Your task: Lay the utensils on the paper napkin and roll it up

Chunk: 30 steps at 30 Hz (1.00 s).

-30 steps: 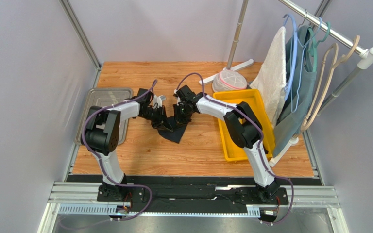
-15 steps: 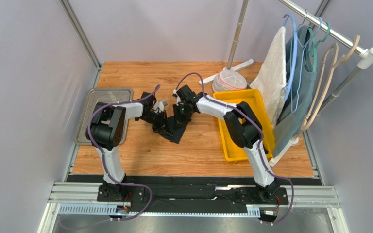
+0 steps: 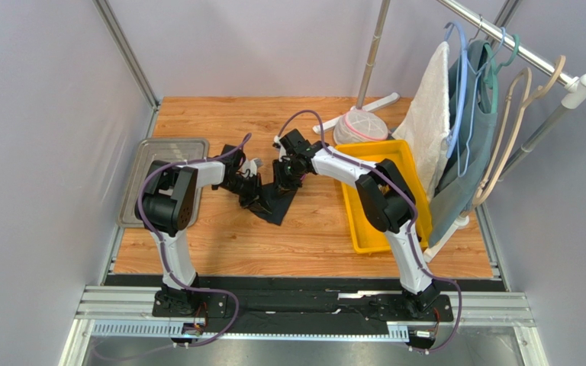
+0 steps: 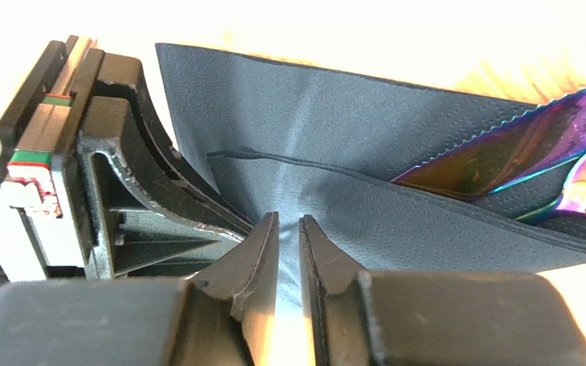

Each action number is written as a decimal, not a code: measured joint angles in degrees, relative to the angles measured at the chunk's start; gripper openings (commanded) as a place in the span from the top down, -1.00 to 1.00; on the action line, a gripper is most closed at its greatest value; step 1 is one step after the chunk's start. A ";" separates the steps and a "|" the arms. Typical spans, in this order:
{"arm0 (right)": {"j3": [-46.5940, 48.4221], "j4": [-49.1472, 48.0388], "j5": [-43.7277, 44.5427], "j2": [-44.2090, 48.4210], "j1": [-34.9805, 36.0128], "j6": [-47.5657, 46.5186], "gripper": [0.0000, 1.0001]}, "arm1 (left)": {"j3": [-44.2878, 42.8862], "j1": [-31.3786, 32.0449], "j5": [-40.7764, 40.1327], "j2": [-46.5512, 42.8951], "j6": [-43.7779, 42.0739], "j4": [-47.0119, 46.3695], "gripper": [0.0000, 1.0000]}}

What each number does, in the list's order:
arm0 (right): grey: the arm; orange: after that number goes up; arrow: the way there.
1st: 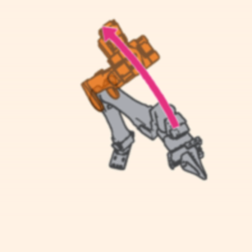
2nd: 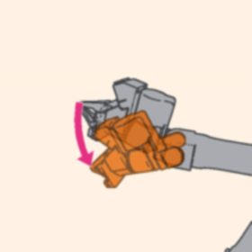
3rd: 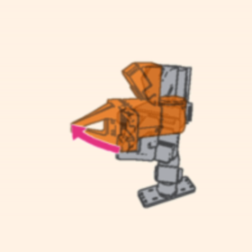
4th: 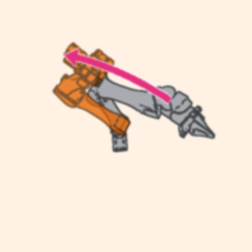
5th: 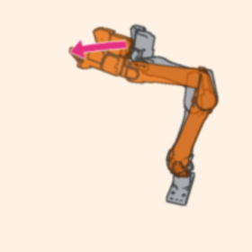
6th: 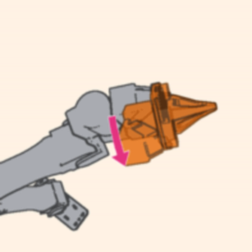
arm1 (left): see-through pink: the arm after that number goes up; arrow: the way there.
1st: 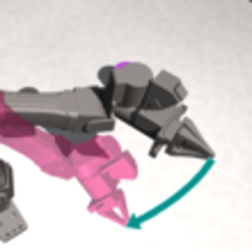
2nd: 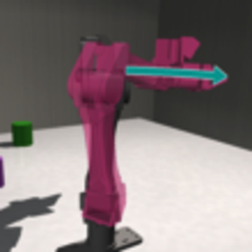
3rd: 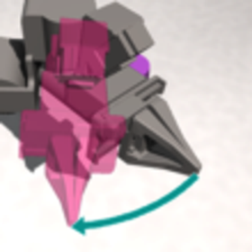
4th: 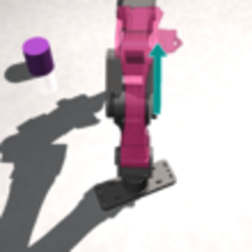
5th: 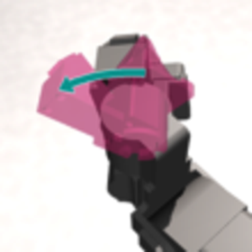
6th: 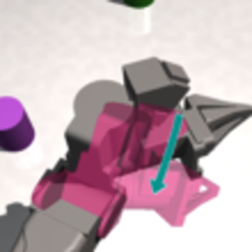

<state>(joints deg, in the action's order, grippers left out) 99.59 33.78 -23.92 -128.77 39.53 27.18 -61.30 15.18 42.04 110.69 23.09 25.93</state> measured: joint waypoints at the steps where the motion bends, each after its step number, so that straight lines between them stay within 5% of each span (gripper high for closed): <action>1: -0.07 -0.09 -0.15 0.00 -0.07 0.04 0.64 | 0.02 0.00 0.02 0.00 0.07 -0.02 1.00; 8: -0.90 -0.59 -1.36 -1.31 0.09 0.63 0.74 | 0.11 0.00 -0.13 -0.11 0.22 -0.07 0.92; 14: -1.75 -2.27 -4.15 -1.81 0.07 -1.05 0.82 | 4.50 0.00 -1.22 -5.14 0.09 -3.26 0.12; 18: -1.75 -3.17 -7.61 -2.43 0.09 -4.20 0.83 | 6.71 -0.74 -1.42 -12.76 -0.33 -4.39 -0.21; 25: -1.07 -2.05 -13.03 -3.48 0.09 -11.74 0.85 | 6.34 -8.85 2.49 -18.08 -1.09 -4.94 -0.98; 30: 2.16 2.54 -16.39 -5.44 -0.26 -17.64 0.85 | 1.92 -12.76 2.97 -20.57 -3.02 -1.03 -0.98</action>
<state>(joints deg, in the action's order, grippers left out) 101.75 36.32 -40.32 -134.21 39.27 9.54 -59.37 2.42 45.01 90.13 20.08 24.91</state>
